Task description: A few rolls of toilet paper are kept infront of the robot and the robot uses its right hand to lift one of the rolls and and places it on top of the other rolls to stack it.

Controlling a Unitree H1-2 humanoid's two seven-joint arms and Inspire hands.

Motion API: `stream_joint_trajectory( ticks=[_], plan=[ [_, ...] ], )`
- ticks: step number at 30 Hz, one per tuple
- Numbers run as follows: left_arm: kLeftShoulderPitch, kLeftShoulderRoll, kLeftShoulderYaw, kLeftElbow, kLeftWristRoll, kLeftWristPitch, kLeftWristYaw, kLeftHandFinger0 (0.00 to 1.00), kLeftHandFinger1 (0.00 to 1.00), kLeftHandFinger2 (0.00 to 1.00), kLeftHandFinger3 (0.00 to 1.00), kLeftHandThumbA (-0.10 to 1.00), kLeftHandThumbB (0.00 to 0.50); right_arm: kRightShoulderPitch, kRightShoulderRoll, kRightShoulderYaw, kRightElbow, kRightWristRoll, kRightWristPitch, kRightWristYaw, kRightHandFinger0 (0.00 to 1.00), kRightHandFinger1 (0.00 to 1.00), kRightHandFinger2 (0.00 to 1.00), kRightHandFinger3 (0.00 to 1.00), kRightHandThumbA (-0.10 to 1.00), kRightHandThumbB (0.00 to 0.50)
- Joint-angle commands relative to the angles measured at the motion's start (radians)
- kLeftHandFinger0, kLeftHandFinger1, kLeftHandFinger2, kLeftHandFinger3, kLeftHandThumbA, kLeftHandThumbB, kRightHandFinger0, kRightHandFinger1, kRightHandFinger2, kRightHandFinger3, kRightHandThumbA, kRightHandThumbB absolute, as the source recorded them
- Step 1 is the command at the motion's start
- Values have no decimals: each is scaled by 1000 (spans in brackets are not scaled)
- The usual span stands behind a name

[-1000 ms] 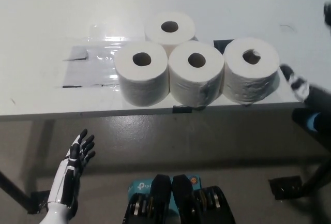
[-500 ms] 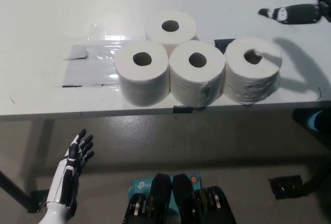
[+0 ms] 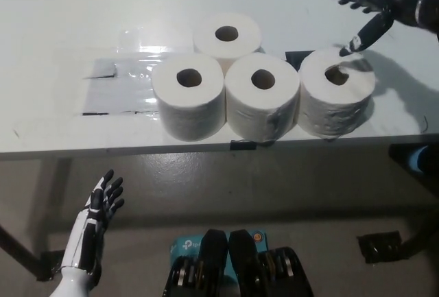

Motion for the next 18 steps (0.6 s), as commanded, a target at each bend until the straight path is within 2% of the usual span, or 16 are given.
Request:
stream_joint_trajectory(
  ticks=[1, 8, 11, 15, 17, 18],
  plan=[
    [-21, 10, 15, -48, -17, -18, -8, 1000, 1000, 1000, 1000, 1000, 106, -192, -18, 53, 82, -84, 2, 178, 1000, 1000, 1000, 1000, 842, 476],
    [-17, 9, 20, -51, -19, -16, -7, 1000, 1000, 1000, 1000, 1000, 94, -229, 6, 49, 153, -80, -48, 217, 1000, 1000, 1000, 1000, 870, 465],
    [-19, 10, 20, -45, -21, -20, -10, 1000, 1000, 1000, 1000, 1000, 106, -238, 14, 49, 182, -90, -94, 224, 1000, 1000, 1000, 1000, 930, 467],
    [-18, 10, 20, -50, -24, -13, -11, 1000, 1000, 1000, 1000, 1000, 105, -239, 23, 41, 202, -94, -121, 222, 1000, 1000, 1000, 1000, 934, 465],
    [-18, 9, 19, -53, -23, -16, -10, 1000, 1000, 1000, 1000, 1000, 65, -239, 28, 42, 207, -100, -130, 229, 1000, 1000, 1000, 1000, 962, 460],
    [-18, 10, 19, -54, -19, -9, -9, 1000, 1000, 1000, 1000, 1000, 80, -236, 31, 36, 215, -96, -130, 229, 1000, 1000, 1000, 1000, 958, 460]
  ],
)
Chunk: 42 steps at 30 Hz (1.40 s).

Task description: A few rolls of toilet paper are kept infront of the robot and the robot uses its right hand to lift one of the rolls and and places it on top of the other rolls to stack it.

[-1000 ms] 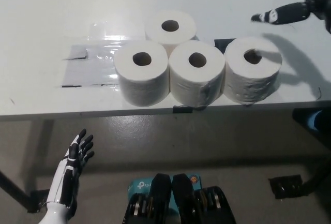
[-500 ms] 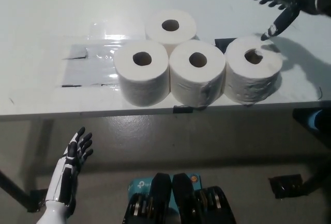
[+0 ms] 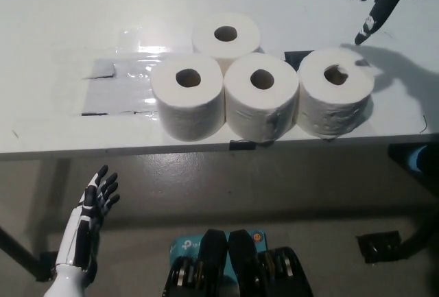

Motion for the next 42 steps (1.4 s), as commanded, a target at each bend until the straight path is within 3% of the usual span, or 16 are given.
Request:
stream_joint_trajectory(
  ticks=[1, 5, 6, 8, 9, 12, 14, 20, 23, 29, 36, 39, 42],
  plan=[
    [-14, 8, 5, -43, -7, -7, -9, 1000, 1000, 1000, 1000, 1000, 90, -71, 1, -20, 15, -25, -60, 28, 1000, 1000, 1000, 1000, 940, 466],
    [-19, 7, 3, -44, -3, -7, -8, 1000, 1000, 1000, 1000, 1000, 83, -70, 20, -28, 11, -37, 2, 19, 1000, 1000, 1000, 1000, 868, 496],
    [-19, 7, 3, -45, -3, -8, -8, 1000, 1000, 1000, 1000, 1000, 83, -68, 25, -19, 9, -49, -1, 21, 1000, 1000, 1000, 1000, 905, 475],
    [-19, 8, 3, -45, -3, -8, -8, 1000, 1000, 1000, 1000, 1000, 86, -64, 32, -6, 3, -71, 4, 13, 1000, 1000, 1000, 1000, 920, 489],
    [-18, 9, 4, -46, -5, -7, -9, 1000, 1000, 1000, 1000, 1000, 99, -59, 40, -9, 1, -74, 23, -3, 1000, 1000, 1000, 1000, 889, 497],
    [-18, 9, 5, -46, -17, -7, -14, 1000, 1000, 1000, 1000, 1000, 68, -50, 56, -27, 3, -75, 52, -32, 1000, 1000, 1000, 1000, 818, 493],
    [-18, 9, 6, -44, -20, -10, -14, 1000, 1000, 1000, 1000, 1000, 53, -54, 62, -21, 13, -83, 26, -12, 1000, 1000, 1000, 1000, 848, 466],
    [-19, 11, 5, -47, -19, -4, -14, 1000, 1000, 1000, 1000, 1000, 32, -70, 88, 1, 35, -120, 11, 4, 1000, 1000, 1000, 1000, 894, 500],
    [-20, 10, 6, -46, -19, -5, -13, 1000, 1000, 1000, 1000, 1000, 22, -69, 93, 22, 31, -146, -25, 7, 1000, 1000, 1000, 1000, 971, 479],
    [-27, 14, 6, -43, -22, -6, -15, 1000, 1000, 1000, 1000, 1000, 19, -64, 98, 27, 59, -161, -66, -12, 1000, 1000, 1000, 1000, 1000, 492],
    [-30, 14, 7, -44, -19, -3, -11, 1000, 1000, 1000, 1000, 1000, 11, -77, 101, 32, 97, -177, -112, 8, 1000, 1000, 1000, 1000, 919, 416],
    [-25, 13, 7, -43, -17, -7, -10, 1000, 1000, 1000, 1000, 1000, 34, -77, 106, 27, 106, -178, -109, 12, 1000, 1000, 1000, 1000, 904, 409],
    [-20, 12, 7, -44, -25, -11, -14, 1000, 1000, 1000, 1000, 1000, 10, -71, 111, 21, 106, -179, -111, 12, 1000, 1000, 1000, 1000, 891, 406]
  ],
)
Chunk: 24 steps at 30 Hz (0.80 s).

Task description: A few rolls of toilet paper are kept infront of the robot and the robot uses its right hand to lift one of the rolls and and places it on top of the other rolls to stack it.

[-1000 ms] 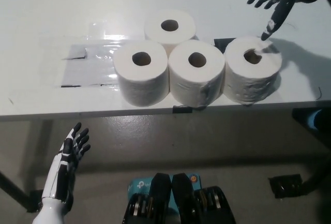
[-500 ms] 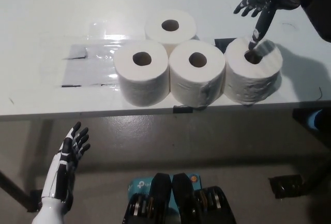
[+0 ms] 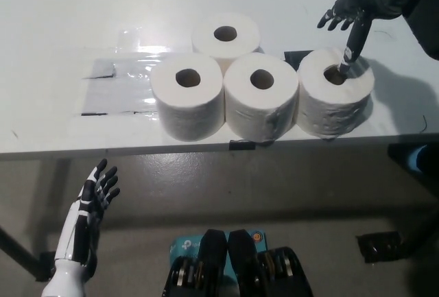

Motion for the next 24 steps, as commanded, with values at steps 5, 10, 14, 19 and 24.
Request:
stream_joint_trajectory(
  ticks=[5, 10, 14, 19, 24],
  plan=[
    [-6, 11, 4, -32, -3, -16, -11, 1000, 1000, 1000, 1000, 1000, 18, -61, 13, -26, 18, -8, -35, -9, 1000, 1000, 1000, 1000, 849, 415],
    [-5, 10, 5, -35, -6, -9, -11, 1000, 1000, 1000, 1000, 1000, 30, -52, 18, -29, 16, -21, -43, -38, 1000, 1000, 1000, 1000, 882, 454],
    [-2, 11, 4, -31, -7, -17, -13, 1000, 1000, 1000, 1000, 1000, 43, -32, 17, -35, 5, -29, -82, -109, 1000, 1000, 1000, 1000, 914, 437],
    [-3, 9, 4, -34, -9, -15, -13, 1000, 1000, 1000, 1000, 1000, 57, -17, 22, -52, 6, -29, -97, -150, 1000, 1000, 1000, 1000, 904, 418],
    [-6, 10, 2, -34, -7, -20, -14, 1000, 1000, 1000, 1000, 1000, 54, -14, 32, -75, 25, -14, -81, -148, 1000, 1000, 1000, 1000, 844, 401]
  ],
)
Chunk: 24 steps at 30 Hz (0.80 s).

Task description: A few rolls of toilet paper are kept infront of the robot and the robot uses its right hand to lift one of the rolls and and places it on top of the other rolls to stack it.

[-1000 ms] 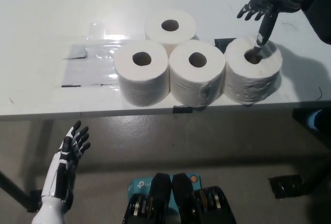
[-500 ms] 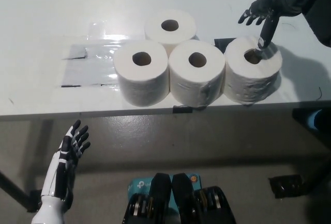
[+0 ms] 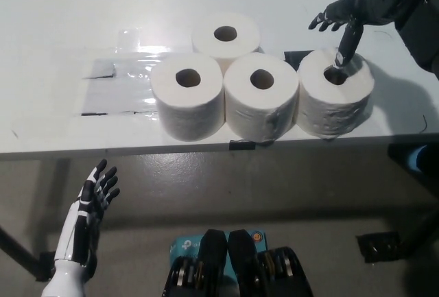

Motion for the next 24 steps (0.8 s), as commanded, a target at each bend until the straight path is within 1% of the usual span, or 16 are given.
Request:
stream_joint_trajectory(
  ticks=[1, 2, 4, 6, 9, 10, 11, 12, 14, 17, 18, 19, 20, 22, 24],
  plan=[
    [-7, 11, 1, -36, -3, -18, -14, 1000, 1000, 1000, 1000, 1000, 53, -47, 7, -23, 1, -1, -23, -52, 1000, 1000, 1000, 1000, 845, 399],
    [-7, 12, 1, -38, -4, -13, -14, 1000, 1000, 1000, 1000, 1000, 55, -45, 6, -26, -3, 0, -15, -51, 1000, 1000, 1000, 1000, 841, 399],
    [-7, 13, 1, -41, 0, -7, -13, 1000, 1000, 1000, 1000, 1000, 89, -45, 4, -20, -1, -7, -28, -46, 1000, 1000, 1000, 1000, 855, 391],
    [-8, 12, 1, -38, 1, -10, -12, 1000, 1000, 1000, 1000, 1000, 104, -46, 3, -32, 6, 4, -23, -41, 1000, 1000, 1000, 1000, 842, 421],
    [-7, 15, 2, -36, 0, -14, -14, 1000, 1000, 1000, 1000, 1000, 109, -46, 3, -49, 13, 14, -22, -36, 1000, 1000, 1000, 1000, 815, 422],
    [-8, 14, 4, -34, -3, -15, -13, 1000, 1000, 1000, 1000, 1000, 112, -45, 2, -52, 17, 14, -23, -32, 1000, 1000, 1000, 1000, 809, 401],
    [-9, 14, 5, -34, -7, -15, -15, 1000, 1000, 1000, 1000, 1000, 114, -44, 1, -54, 18, 13, -28, -30, 1000, 1000, 1000, 1000, 807, 395],
    [-9, 14, 5, -34, -8, -16, -15, 1000, 1000, 1000, 1000, 1000, 114, -42, 1, -49, 17, 5, -31, -32, 1000, 1000, 1000, 1000, 808, 393],
    [-9, 14, 5, -35, -8, -14, -16, 1000, 1000, 1000, 1000, 1000, 113, -41, 4, -59, 22, 11, -5, -32, 1000, 1000, 1000, 1000, 772, 401],
    [-9, 14, 4, -35, -8, -14, -15, 1000, 1000, 1000, 1000, 1000, 110, -38, 4, -44, 29, -8, -23, -42, 1000, 1000, 1000, 1000, 822, 403],
    [-9, 13, 5, -36, -10, -17, -15, 1000, 1000, 1000, 1000, 1000, 123, -38, 4, -36, 30, -16, -28, -42, 1000, 1000, 1000, 1000, 843, 397],
    [-9, 13, 5, -37, -11, -16, -15, 1000, 1000, 1000, 1000, 1000, 124, -38, 5, -37, 33, -14, -31, -34, 1000, 1000, 1000, 1000, 844, 394],
    [-10, 14, 6, -37, -10, -18, -14, 1000, 1000, 1000, 1000, 1000, 123, -41, 6, -40, 36, -10, -31, -31, 1000, 1000, 1000, 1000, 827, 401],
    [-11, 14, 7, -37, -13, -18, -15, 1000, 1000, 1000, 1000, 1000, 123, -43, 5, -34, 41, -17, -37, -34, 1000, 1000, 1000, 1000, 825, 419],
    [-11, 13, 7, -38, -12, -16, -14, 1000, 1000, 1000, 1000, 1000, 113, -45, 5, -33, 44, -19, -31, -32, 1000, 1000, 1000, 1000, 801, 423]
  ],
)
